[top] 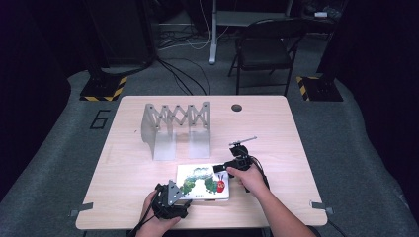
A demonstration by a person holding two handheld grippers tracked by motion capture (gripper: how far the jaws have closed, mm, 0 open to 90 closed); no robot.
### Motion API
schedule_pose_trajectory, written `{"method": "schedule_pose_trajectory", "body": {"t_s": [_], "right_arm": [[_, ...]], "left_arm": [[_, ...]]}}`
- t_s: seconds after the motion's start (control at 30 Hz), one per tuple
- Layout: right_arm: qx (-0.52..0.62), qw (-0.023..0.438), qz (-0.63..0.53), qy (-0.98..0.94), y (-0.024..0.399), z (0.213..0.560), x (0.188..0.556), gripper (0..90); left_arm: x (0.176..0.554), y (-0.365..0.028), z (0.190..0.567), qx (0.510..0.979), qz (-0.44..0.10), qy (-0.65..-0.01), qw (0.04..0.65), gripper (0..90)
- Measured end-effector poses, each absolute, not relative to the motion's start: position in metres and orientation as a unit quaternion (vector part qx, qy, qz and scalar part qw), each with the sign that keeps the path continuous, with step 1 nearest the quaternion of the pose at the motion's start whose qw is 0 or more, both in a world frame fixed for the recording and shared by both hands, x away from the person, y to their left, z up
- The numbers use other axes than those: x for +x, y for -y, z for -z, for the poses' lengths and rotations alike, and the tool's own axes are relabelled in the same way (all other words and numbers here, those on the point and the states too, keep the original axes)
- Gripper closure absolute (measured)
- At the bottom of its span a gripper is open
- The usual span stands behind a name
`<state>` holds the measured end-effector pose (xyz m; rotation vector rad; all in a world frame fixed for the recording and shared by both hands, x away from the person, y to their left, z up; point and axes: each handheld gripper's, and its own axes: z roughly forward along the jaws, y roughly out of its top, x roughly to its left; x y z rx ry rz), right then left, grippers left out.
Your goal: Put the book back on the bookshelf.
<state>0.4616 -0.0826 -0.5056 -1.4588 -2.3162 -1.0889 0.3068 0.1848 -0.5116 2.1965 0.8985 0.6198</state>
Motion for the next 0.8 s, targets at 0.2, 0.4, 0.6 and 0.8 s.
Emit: {"method": "schedule_pose_trajectory", "body": {"t_s": [0.2,0.4,0.6,0.8], "right_arm": [[-0.491,0.102,0.364,0.785,0.083,0.505,0.462,42.8],[-0.49,0.102,0.364,0.785,0.083,0.505,0.462,42.8],[-0.49,0.098,0.368,0.784,0.083,0.506,0.462,42.8],[-0.492,0.102,0.366,0.783,0.083,0.505,0.462,42.8]], "left_arm": [[0.309,-0.194,0.505,0.833,-0.237,-0.361,0.347,18.6],[0.318,-0.199,0.504,0.826,-0.234,-0.375,0.351,18.6],[0.332,-0.196,0.506,0.828,-0.202,-0.384,0.356,18.6],[0.348,-0.194,0.507,0.834,-0.166,-0.384,0.359,17.7]]}}
